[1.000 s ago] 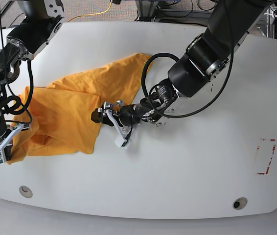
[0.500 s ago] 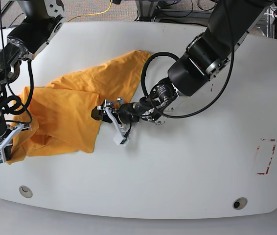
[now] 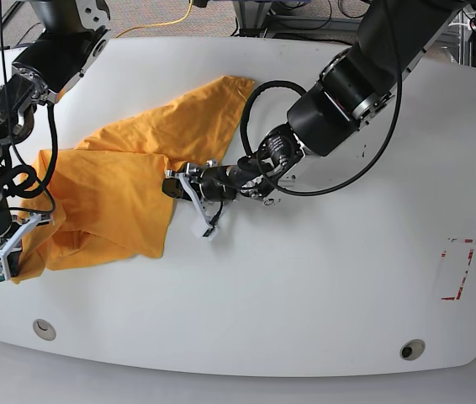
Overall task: Layout the t-shirt on the table in an organized manner, then fold the t-shirt properly
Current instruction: 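Drag the grasped fabric with the left gripper away from the right gripper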
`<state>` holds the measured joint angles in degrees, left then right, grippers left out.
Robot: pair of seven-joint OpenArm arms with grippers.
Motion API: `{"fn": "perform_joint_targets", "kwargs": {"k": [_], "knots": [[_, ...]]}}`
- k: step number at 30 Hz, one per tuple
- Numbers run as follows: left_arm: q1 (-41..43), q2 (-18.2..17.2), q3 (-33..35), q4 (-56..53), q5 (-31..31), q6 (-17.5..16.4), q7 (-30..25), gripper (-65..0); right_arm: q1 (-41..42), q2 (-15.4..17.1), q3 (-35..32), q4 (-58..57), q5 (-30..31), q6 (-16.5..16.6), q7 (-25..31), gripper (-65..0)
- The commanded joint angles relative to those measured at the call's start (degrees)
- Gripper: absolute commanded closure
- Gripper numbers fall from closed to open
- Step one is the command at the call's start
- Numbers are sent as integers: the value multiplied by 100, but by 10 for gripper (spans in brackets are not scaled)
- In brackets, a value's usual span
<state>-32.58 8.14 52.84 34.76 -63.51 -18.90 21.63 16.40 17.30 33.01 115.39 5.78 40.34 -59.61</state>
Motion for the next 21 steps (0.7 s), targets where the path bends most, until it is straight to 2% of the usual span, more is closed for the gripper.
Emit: {"fn": "perform_joint_targets", "kwargs": {"k": [1, 5, 8, 14, 18, 21], "knots": [[-52, 86, -40, 475, -89, -110, -75, 0, 131, 94, 0, 87, 50, -34, 155, 0], [27, 61, -84, 976, -98, -84, -66, 0, 131, 85, 0, 87, 59, -34, 155, 0], [36, -247, -198, 1398, -107, -75, -57, 0, 131, 85, -9, 87, 59, -34, 155, 0], [317, -1047, -691, 2348, -98, -49, -13, 0, 131, 85, -9, 87, 68, -34, 155, 0], [467, -1583, -1033, 2981, -89, 162, 136, 0, 113, 85, -9, 87, 68, -34, 155, 0], [642, -2032, -1367, 3420, -98, 197, 233, 0, 105, 85, -9, 87, 68, -34, 155, 0]]}}
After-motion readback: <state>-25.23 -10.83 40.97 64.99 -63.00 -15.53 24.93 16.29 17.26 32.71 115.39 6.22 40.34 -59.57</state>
